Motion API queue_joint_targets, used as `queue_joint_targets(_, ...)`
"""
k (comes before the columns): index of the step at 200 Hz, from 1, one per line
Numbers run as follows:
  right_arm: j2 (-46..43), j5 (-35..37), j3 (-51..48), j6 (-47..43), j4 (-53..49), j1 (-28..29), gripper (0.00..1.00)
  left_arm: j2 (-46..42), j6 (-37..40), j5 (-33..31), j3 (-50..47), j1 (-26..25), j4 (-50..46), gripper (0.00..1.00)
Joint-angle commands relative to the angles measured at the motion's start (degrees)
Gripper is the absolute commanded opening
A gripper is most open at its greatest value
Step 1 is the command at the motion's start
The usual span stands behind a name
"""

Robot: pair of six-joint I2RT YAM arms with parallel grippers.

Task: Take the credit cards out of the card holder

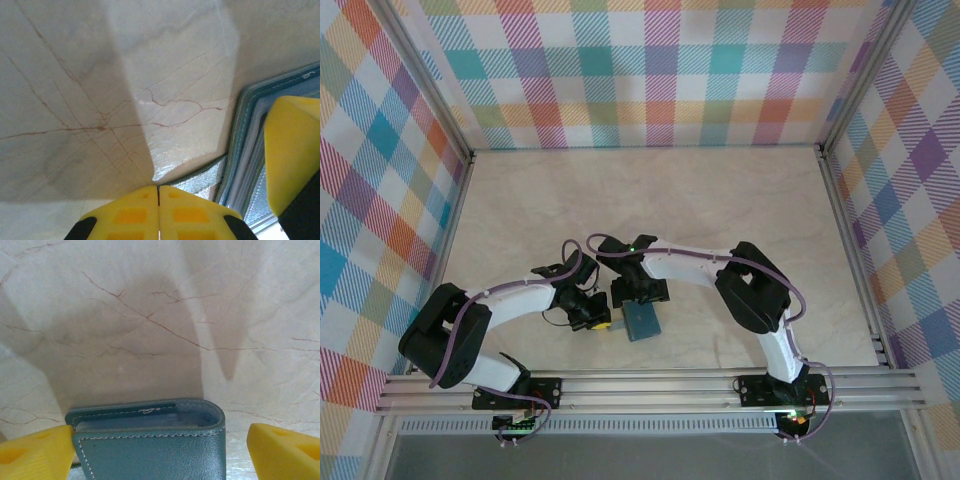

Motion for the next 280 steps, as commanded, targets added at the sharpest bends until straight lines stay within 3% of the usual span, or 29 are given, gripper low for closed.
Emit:
queue_joint_targets(1, 0.42, 0.95, 1.08, -0.39, -1.74, 0.35, 0.88, 3.63, 0.96, -5.45, -2.40, -0.25, -2.03, 0.07)
queue_joint_targets(155, -5.18, 4.07, 0.48, -0.56, -6.30, 0.34, 0.83, 3.64, 0.40, -6.34, -2.66, -0.25, -2.06, 0.07)
queue_joint_targets(181, -6.39, 4.07, -0.27, -0.56, -6.69, 0.34, 0.75, 3.68, 0.38, -6.47, -2.73, -0.25, -2.08, 0.07)
queue_joint_targets(243, -9.08, 4.33, -1.71, -0.48, -8.00, 0.33, 0.37, 3.87, -0.02, -7.21, -2.31, -0.25, -2.40, 0.07)
queue_joint_targets(280, -10.14, 2.17, -3.85, -0.52, -6.11, 0.20, 0.29, 2.68, -0.37, -8.16, -1.97, -0.25, -3.43, 0.07)
